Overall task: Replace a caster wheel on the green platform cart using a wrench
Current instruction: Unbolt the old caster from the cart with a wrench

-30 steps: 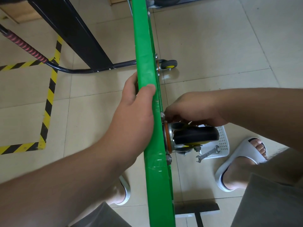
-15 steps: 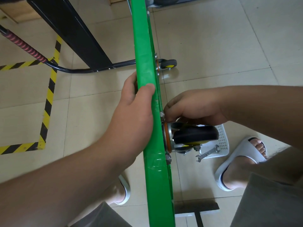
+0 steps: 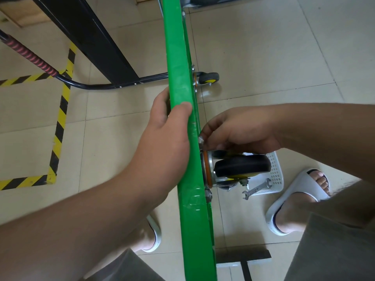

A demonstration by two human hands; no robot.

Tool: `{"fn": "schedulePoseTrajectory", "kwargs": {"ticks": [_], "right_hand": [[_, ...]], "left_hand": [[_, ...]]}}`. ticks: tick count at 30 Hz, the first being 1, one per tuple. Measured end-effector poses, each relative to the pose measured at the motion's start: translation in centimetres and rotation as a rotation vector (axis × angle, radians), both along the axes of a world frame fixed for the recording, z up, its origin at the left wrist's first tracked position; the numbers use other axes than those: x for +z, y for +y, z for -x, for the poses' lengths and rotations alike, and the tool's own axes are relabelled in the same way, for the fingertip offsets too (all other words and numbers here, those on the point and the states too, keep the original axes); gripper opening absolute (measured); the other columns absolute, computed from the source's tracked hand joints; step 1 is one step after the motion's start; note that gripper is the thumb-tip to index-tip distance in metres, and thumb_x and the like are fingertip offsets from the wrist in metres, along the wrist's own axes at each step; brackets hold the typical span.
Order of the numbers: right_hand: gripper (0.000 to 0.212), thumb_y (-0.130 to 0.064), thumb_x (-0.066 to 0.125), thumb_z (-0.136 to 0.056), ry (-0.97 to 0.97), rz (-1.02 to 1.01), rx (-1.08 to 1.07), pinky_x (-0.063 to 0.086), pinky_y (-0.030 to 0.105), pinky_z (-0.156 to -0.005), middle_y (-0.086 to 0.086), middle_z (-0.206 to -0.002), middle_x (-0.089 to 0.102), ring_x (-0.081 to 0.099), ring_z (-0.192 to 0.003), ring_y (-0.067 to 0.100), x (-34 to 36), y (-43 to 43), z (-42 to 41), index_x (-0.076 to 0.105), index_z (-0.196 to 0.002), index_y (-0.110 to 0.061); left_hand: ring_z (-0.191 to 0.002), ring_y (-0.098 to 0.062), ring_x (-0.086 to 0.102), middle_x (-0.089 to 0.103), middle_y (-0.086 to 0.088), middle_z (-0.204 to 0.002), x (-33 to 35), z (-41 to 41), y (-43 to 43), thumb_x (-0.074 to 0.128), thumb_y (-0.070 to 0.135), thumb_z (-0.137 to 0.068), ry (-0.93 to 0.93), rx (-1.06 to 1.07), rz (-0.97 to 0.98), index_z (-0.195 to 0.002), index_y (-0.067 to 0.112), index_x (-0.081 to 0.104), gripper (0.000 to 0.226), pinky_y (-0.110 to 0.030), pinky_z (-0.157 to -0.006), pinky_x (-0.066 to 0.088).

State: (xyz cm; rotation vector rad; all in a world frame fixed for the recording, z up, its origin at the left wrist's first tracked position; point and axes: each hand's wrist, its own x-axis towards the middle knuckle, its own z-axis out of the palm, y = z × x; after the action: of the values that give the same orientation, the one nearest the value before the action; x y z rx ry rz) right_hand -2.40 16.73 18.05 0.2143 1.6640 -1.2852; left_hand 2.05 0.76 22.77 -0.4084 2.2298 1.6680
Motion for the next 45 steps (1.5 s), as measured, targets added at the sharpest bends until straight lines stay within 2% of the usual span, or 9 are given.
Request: {"fn": "schedulePoseTrajectory", "kwargs": {"ticks": [3, 11, 19, 23, 27, 32, 34, 40, 45], "right_hand": [[0.025, -0.002, 0.064, -0.091, -0.021, -0.011, -0.027, 0.051, 0.051, -0.095, 0.018, -0.100, 0.067, 0.060, -0.090, 0.032, -0.1, -0.1, -0.1, 0.066, -0.115, 0.001], [0.010, -0.015, 0.062, -0.094, -0.059, -0.057, -0.059, 0.048, 0.044, -0.087, 0.012, -0.090, 0.064, 0.053, -0.088, 0.028, -0.2, -0.5, -0.2, 0.066, -0.102, -0.009], [0.028, -0.036, 0.061, -0.098, 0.026, -0.215, 0.069, 0.055, 0.033, -0.071, 0.005, -0.076, 0.069, 0.064, -0.071, 0.025, 0.5, -0.2, -0.5, 0.070, -0.090, -0.010], [0.023, -0.029, 0.067, -0.095, 0.037, -0.183, 0.075, 0.059, 0.034, -0.075, 0.008, -0.079, 0.071, 0.066, -0.076, 0.025, 0.6, 0.0, -0.4, 0.072, -0.098, -0.007], [0.030, -0.018, 0.070, -0.093, 0.000, -0.093, 0.054, 0.054, 0.045, -0.097, 0.019, -0.094, 0.068, 0.060, -0.087, 0.029, 0.2, 0.3, 0.0, 0.070, -0.113, 0.004], [0.020, -0.005, 0.070, -0.091, 0.025, -0.057, 0.024, 0.055, 0.030, -0.071, 0.011, -0.090, 0.071, 0.064, -0.076, 0.024, -0.5, 0.9, 0.5, 0.068, -0.111, -0.002], [0.019, -0.006, 0.071, -0.091, 0.060, -0.072, 0.009, 0.058, 0.028, -0.067, 0.010, -0.088, 0.073, 0.068, -0.071, 0.019, -0.8, 1.3, 0.6, 0.068, -0.109, -0.005], [0.018, -0.020, 0.072, -0.093, 0.242, -0.248, -0.003, 0.060, 0.034, -0.084, 0.009, -0.096, 0.073, 0.070, -0.086, 0.021, -2.5, 3.5, 0.5, 0.071, -0.106, -0.007], [0.018, -0.027, 0.074, -0.092, 0.294, -0.388, -0.025, 0.062, 0.036, -0.085, 0.008, -0.096, 0.074, 0.073, -0.090, 0.023, -5.0, 6.1, 0.1, 0.075, -0.102, -0.013]], "left_hand": [[-0.069, -0.012, 0.065, 0.069, -0.001, -0.091, 0.1, 0.0, 0.0, 0.041, 0.040, -0.104, -0.006, -0.008, -0.004, -0.129, 0.053, 0.054, 0.031, -0.026, -0.056, 0.048], [-0.060, -0.006, 0.062, 0.066, 0.004, -0.082, 0.0, 0.0, 0.0, 0.041, 0.041, -0.104, -0.008, -0.008, -0.010, -0.129, 0.053, 0.054, 0.031, -0.022, -0.050, 0.047], [-0.069, -0.013, 0.066, 0.070, 0.000, -0.094, 0.1, 0.0, -0.1, 0.040, 0.041, -0.104, -0.012, -0.024, -0.005, -0.131, 0.054, 0.053, 0.032, -0.027, -0.056, 0.050], [-0.080, -0.021, 0.071, 0.071, -0.005, -0.101, 0.2, 0.0, -0.1, 0.040, 0.040, -0.105, -0.021, -0.025, -0.031, -0.130, 0.051, 0.054, 0.030, -0.031, -0.059, 0.052], [-0.061, -0.005, 0.063, 0.066, 0.002, -0.088, -0.1, 0.0, -0.2, 0.041, 0.040, -0.104, -0.007, -0.021, -0.018, -0.130, 0.050, 0.055, 0.031, -0.018, -0.047, 0.046], [-0.067, -0.012, 0.063, 0.066, 0.003, -0.087, 0.0, 0.0, -0.1, 0.040, 0.041, -0.104, -0.016, -0.023, -0.012, -0.131, 0.053, 0.054, 0.031, -0.028, -0.056, 0.048], [-0.071, -0.014, 0.065, 0.067, 0.001, -0.090, 0.0, 0.0, -0.1, 0.040, 0.042, -0.105, -0.019, -0.030, -0.016, -0.131, 0.055, 0.052, 0.032, -0.031, -0.059, 0.050], [-0.074, -0.015, 0.069, 0.070, -0.003, -0.099, 0.2, -0.1, -0.1, 0.039, 0.041, -0.106, -0.020, -0.048, -0.026, -0.133, 0.054, 0.051, 0.033, -0.025, -0.055, 0.052], [-0.080, -0.023, 0.070, 0.069, -0.012, -0.109, 0.2, -0.2, 0.0, 0.041, 0.039, -0.106, -0.027, -0.027, -0.062, -0.131, 0.054, 0.053, 0.031, -0.038, -0.067, 0.058]]}}
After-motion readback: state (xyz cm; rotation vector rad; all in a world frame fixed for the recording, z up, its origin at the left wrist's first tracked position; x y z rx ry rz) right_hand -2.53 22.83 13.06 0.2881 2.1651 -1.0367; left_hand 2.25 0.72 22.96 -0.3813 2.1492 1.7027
